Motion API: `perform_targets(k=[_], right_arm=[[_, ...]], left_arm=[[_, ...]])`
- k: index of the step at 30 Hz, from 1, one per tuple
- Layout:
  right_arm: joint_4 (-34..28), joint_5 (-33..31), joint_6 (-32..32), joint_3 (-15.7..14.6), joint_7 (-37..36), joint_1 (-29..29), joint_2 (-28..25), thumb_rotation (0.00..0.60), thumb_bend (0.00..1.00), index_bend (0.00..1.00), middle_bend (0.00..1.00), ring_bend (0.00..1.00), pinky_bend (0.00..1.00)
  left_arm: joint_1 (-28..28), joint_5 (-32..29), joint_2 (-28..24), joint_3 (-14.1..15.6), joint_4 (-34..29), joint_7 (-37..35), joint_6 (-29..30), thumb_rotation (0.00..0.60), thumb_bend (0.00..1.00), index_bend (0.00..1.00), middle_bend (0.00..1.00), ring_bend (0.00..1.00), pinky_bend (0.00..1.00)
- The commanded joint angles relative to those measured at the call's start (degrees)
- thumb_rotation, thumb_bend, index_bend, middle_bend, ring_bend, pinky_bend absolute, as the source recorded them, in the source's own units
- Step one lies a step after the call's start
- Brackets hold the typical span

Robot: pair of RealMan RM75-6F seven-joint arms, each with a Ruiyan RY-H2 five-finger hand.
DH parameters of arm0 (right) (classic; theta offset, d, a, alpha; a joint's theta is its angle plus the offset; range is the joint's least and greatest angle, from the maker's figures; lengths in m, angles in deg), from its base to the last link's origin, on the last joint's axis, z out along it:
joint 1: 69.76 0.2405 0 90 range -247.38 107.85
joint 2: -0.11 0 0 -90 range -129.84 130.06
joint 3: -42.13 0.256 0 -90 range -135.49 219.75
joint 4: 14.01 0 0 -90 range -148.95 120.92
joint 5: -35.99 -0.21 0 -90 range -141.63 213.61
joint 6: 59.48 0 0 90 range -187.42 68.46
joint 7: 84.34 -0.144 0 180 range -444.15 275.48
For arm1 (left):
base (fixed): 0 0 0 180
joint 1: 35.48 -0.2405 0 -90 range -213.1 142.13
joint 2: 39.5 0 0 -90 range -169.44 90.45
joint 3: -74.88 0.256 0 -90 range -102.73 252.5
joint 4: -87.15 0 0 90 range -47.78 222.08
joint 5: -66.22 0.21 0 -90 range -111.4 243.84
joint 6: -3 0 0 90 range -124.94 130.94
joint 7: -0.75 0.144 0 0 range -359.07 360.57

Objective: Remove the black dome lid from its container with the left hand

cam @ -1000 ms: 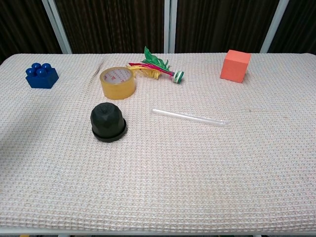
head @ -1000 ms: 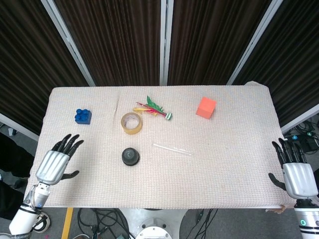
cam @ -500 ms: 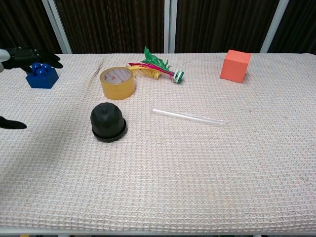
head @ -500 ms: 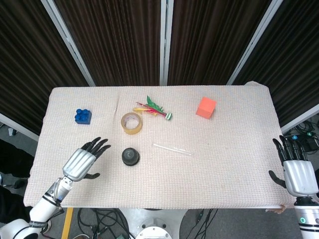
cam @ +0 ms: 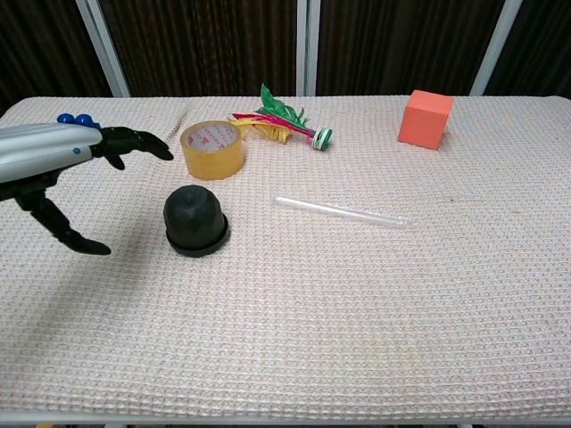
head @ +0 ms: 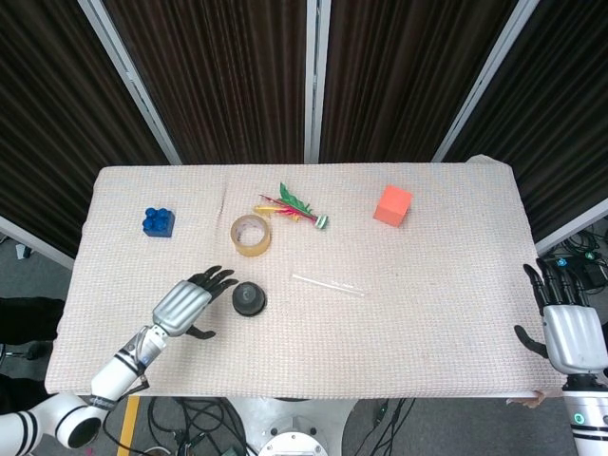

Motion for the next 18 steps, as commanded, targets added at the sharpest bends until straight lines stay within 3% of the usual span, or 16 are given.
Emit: perform_targets(k=[1, 18], right_arm=[[0.2, -0.2, 0.2, 0.0, -0.1, 0.0, 0.0, 0.600, 0.10, 0.00, 0.00, 0.00, 0.00], [0.5, 0.9, -0.7, 0.4, -0.5, 0.5, 0.0, 0.600, 0.10, 0.00, 0.00, 0.00, 0.00]], left_arm=[[1.4, -0.7, 1.9, -0.5, 2.3, -0.8, -0.8, 0.600, 0.00, 0.12, 0.07, 0.00, 0.21], [5.1, -2.1, 8.5, 0.2, 10.6, -5.7, -3.8, 0.600, 0.00, 0.12, 0.08, 0.00, 0.21]])
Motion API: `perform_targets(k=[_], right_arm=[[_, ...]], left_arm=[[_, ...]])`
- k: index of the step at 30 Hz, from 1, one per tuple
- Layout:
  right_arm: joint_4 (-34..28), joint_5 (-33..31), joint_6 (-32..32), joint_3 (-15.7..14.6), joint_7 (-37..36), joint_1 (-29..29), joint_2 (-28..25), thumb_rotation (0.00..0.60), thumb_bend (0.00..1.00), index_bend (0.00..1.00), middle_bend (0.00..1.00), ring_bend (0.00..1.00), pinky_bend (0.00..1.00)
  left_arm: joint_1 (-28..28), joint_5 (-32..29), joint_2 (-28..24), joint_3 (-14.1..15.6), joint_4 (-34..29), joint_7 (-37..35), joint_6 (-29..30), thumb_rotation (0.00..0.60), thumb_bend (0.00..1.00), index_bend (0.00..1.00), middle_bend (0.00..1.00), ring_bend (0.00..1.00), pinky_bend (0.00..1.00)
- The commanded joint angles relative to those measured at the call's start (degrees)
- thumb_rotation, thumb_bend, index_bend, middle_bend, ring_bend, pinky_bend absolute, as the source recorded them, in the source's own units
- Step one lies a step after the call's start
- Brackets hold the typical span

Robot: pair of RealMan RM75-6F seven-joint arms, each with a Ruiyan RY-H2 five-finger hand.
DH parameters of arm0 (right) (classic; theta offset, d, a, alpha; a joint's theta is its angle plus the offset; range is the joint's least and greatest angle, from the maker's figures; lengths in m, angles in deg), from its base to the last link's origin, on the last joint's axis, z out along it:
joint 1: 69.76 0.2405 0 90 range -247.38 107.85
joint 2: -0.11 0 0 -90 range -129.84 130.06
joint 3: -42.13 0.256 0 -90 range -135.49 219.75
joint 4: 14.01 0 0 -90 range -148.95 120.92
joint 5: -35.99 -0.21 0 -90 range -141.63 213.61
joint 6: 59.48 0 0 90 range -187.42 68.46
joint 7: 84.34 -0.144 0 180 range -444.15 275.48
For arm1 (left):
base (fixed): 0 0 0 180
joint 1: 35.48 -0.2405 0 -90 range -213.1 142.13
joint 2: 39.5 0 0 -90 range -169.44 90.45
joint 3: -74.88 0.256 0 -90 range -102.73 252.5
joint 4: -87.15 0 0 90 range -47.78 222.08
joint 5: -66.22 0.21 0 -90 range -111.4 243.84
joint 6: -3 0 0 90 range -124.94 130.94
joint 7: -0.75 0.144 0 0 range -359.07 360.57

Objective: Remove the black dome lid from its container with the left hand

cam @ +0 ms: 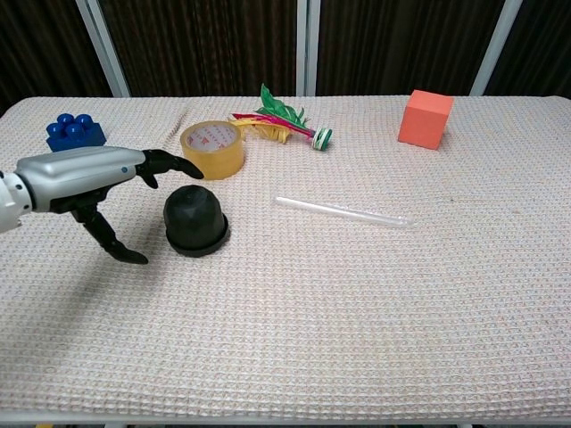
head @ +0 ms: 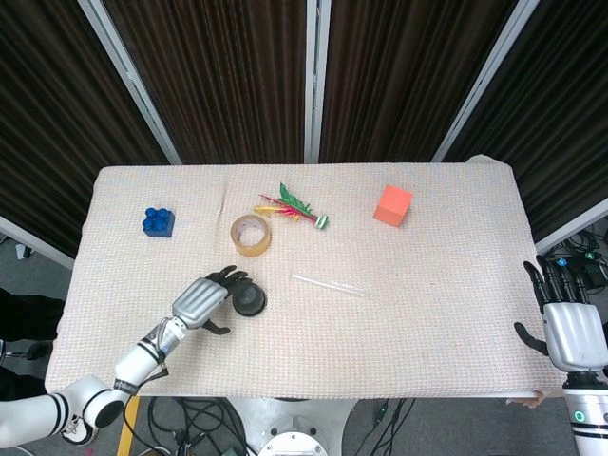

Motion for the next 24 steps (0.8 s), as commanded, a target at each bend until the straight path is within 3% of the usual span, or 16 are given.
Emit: perform_targets(k=[1, 24], right_arm=[[-0.1, 0.0, 0.0, 0.1, 0.1, 0.1, -0.1, 0.600, 0.10, 0.00, 0.00, 0.00, 0.00], [0.2, -0.1, 0.1, -0.2, -0.2, 0.1, 0.1, 0.600, 0.10, 0.00, 0.00, 0.00, 0.00]], left_arm=[[0.7, -0.5, 1.2, -0.1, 1.2, -0.7, -0.4, 0.600, 0.00, 0.12, 0.08, 0.00, 0.21], [4.5, -6.5, 4.7, -1.7, 5.5, -3.2, -5.6, 0.600, 0.00, 0.12, 0.12, 0.00, 0.21]])
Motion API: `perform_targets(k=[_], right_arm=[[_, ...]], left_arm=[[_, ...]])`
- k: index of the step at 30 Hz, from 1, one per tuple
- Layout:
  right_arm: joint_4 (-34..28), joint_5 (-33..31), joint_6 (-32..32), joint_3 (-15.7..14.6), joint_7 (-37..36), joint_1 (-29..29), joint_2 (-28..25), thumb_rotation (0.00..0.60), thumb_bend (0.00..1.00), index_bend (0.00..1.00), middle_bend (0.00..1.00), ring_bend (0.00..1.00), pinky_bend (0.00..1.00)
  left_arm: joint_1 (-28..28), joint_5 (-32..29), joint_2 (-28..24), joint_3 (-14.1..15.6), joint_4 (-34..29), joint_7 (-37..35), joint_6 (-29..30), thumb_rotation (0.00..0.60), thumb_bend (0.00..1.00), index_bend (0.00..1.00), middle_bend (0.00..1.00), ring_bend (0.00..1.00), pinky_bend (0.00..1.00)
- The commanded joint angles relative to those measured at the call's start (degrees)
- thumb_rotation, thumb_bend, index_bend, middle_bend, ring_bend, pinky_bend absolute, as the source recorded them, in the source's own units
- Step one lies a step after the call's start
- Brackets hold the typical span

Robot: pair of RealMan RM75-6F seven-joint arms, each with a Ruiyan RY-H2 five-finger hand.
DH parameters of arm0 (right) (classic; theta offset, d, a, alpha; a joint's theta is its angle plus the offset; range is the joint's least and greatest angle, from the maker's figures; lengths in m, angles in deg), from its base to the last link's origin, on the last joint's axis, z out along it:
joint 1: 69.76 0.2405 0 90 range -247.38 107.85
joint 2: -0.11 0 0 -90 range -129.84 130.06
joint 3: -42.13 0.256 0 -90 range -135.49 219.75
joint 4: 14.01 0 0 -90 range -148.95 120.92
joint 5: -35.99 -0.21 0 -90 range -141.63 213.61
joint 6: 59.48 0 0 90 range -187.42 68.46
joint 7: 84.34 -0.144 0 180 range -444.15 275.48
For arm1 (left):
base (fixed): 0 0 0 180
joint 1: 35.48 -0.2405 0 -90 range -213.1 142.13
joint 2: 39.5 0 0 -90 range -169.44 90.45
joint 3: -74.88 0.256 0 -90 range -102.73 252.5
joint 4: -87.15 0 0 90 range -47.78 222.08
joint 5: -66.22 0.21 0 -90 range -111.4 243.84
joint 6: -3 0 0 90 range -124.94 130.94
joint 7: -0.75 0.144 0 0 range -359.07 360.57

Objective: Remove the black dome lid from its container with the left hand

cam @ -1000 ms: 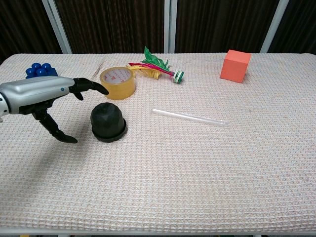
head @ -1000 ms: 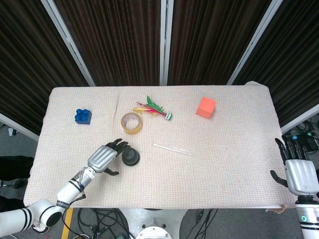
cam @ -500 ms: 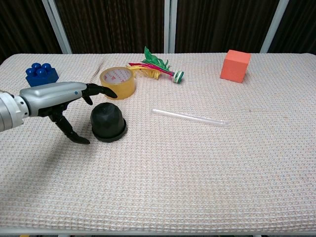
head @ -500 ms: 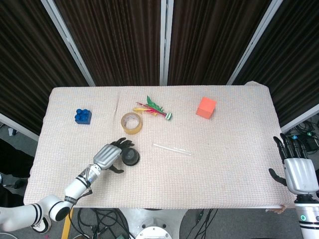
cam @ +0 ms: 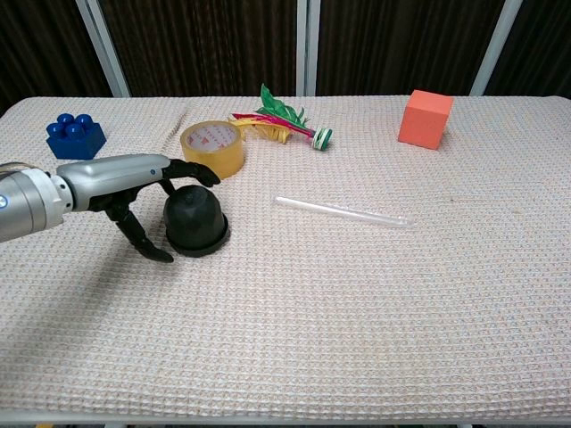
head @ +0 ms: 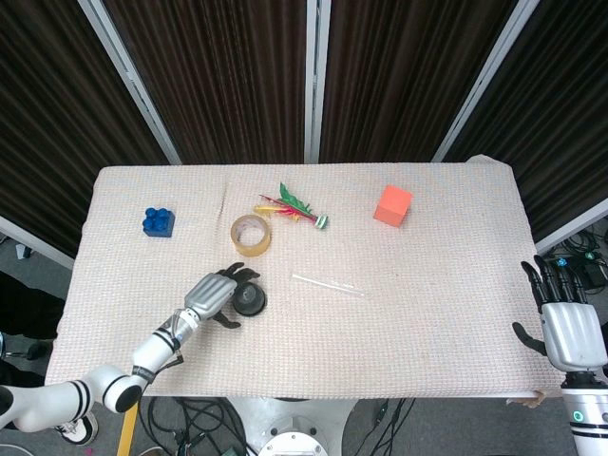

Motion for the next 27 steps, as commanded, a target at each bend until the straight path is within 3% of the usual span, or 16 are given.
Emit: perform_targets(k=[1, 27], right_arm=[[0.0, -0.1, 0.0, 0.0, -0.1, 0.0, 0.0, 0.600, 0.10, 0.00, 0.00, 0.00, 0.00], [1.1, -1.2, 0.5, 0.4, -0.7, 0.2, 0.1, 0.600, 0.10, 0.00, 0.00, 0.00, 0.00]], left_arm=[[0.5, -0.5, 0.4, -0.1, 0.7, -0.1, -0.5, 0.600, 0.00, 0.12, 0.12, 0.00, 0.21], [1.9, -1.0, 2.8, 0.4, 4.7, -0.9, -0.8, 0.600, 0.00, 0.12, 0.16, 0.00, 0.21]])
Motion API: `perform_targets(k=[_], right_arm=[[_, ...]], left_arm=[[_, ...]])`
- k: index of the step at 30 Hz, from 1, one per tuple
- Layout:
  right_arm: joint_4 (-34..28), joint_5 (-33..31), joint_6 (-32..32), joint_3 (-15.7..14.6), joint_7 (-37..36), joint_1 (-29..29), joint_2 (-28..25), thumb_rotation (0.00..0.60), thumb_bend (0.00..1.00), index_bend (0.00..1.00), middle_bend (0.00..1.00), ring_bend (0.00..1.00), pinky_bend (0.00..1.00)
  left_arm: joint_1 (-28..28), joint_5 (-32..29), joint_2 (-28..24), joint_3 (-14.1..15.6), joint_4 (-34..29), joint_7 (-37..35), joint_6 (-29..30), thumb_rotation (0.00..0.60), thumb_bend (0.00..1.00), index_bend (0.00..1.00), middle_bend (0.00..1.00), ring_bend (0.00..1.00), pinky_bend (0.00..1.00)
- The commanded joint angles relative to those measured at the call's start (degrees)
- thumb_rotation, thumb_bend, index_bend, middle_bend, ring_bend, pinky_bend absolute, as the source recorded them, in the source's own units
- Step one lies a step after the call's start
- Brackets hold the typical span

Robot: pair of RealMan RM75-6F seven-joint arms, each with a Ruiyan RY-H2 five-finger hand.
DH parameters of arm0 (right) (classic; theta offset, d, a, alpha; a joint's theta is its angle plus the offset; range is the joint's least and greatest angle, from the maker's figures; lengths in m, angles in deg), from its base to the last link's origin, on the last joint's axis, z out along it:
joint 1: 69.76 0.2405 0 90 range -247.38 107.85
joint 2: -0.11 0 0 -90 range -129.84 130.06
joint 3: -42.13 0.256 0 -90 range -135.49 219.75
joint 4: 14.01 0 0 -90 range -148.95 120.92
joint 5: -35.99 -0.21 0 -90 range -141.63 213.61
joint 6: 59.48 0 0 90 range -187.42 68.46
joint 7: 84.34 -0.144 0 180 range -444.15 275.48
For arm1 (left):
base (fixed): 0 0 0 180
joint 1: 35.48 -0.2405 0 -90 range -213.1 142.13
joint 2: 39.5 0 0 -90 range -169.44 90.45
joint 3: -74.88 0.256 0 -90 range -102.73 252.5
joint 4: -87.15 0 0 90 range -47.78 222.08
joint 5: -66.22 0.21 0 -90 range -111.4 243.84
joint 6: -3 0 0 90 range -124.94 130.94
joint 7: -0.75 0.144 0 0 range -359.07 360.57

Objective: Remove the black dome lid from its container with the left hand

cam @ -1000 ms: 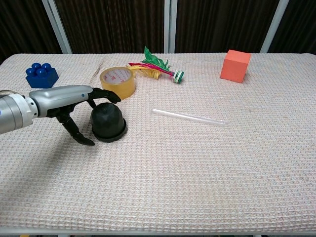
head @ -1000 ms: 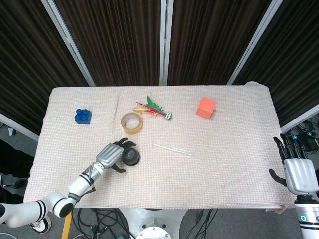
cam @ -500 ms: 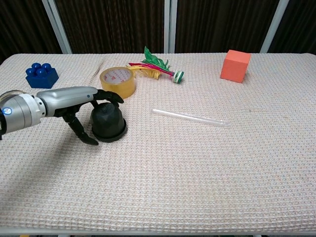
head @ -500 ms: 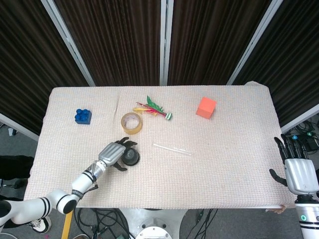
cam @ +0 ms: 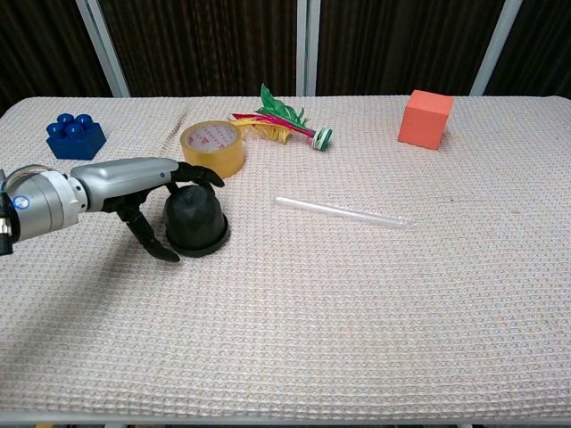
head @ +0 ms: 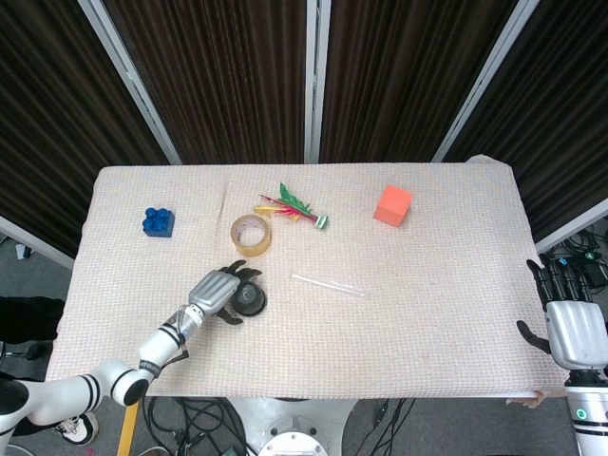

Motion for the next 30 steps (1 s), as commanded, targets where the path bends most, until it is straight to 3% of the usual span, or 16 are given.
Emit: perform_targets(k=[1, 30], right_arm=[[0.1, -0.1, 0.2, 0.0, -0.1, 0.0, 0.0, 0.600, 0.10, 0.00, 0.00, 0.00, 0.00], [0.8, -2.9, 1.2, 0.4, 0.0, 0.0, 0.4, 0.600, 0.10, 0.00, 0.00, 0.00, 0.00]], left_arm=[[0.0, 0.0, 0.2, 0.0, 0.2, -0.3, 0.1, 0.600, 0.00, 0.12, 0.16, 0.00, 0.21], [1.0, -0.4, 1.0, 0.0, 1.2, -0.5, -0.2, 0.600, 0.10, 0.12, 0.23, 0.01, 0.21]])
